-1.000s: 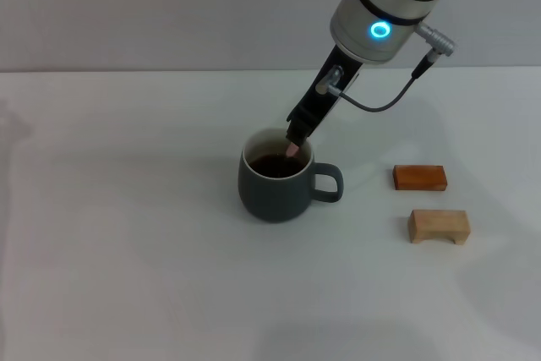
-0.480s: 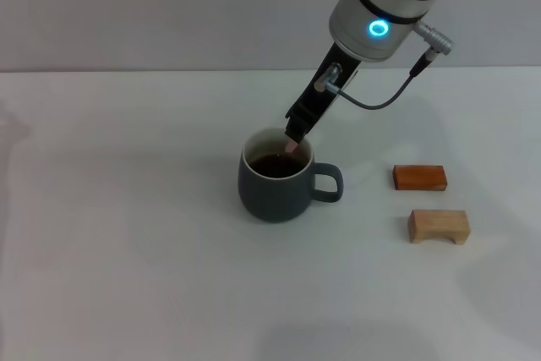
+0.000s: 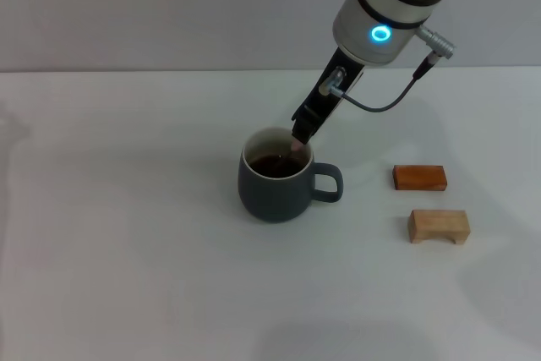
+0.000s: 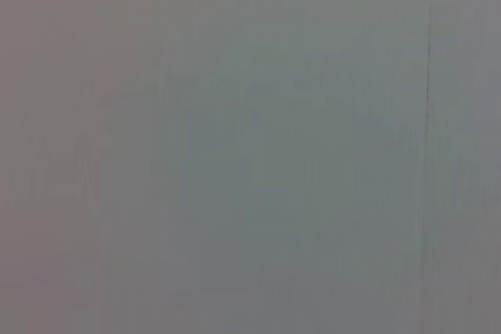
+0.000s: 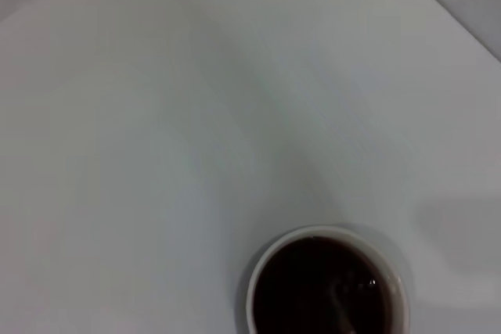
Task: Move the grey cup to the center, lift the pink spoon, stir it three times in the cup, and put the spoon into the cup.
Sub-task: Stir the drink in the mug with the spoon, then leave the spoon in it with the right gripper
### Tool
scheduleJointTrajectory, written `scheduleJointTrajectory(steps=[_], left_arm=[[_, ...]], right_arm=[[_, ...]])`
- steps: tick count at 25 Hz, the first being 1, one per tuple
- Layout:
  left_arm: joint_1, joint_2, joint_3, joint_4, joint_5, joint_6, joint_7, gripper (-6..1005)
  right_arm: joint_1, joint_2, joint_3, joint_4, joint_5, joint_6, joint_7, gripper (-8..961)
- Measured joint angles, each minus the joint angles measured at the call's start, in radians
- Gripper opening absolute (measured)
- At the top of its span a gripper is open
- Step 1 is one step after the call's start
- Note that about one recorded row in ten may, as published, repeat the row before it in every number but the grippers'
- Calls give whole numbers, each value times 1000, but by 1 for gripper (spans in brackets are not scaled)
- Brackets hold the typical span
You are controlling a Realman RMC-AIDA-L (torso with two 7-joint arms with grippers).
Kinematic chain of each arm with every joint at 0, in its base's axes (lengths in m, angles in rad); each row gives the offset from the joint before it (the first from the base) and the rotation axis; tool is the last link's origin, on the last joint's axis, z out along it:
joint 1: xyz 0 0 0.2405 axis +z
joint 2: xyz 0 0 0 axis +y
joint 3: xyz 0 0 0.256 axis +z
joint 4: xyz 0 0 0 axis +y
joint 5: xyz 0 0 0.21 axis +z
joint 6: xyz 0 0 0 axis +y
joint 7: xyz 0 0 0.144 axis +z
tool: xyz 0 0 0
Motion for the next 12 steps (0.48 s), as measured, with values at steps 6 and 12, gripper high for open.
scheduleJointTrajectory(steps=[6, 12], left_arm=[[-2, -1, 0, 0, -1, 1, 0, -2], [-3, -2, 0, 0, -2, 1, 0, -2]], right_arm=[[0, 0, -10, 0, -1, 0, 0, 186], [2, 0, -10, 7, -12, -18, -4, 179]])
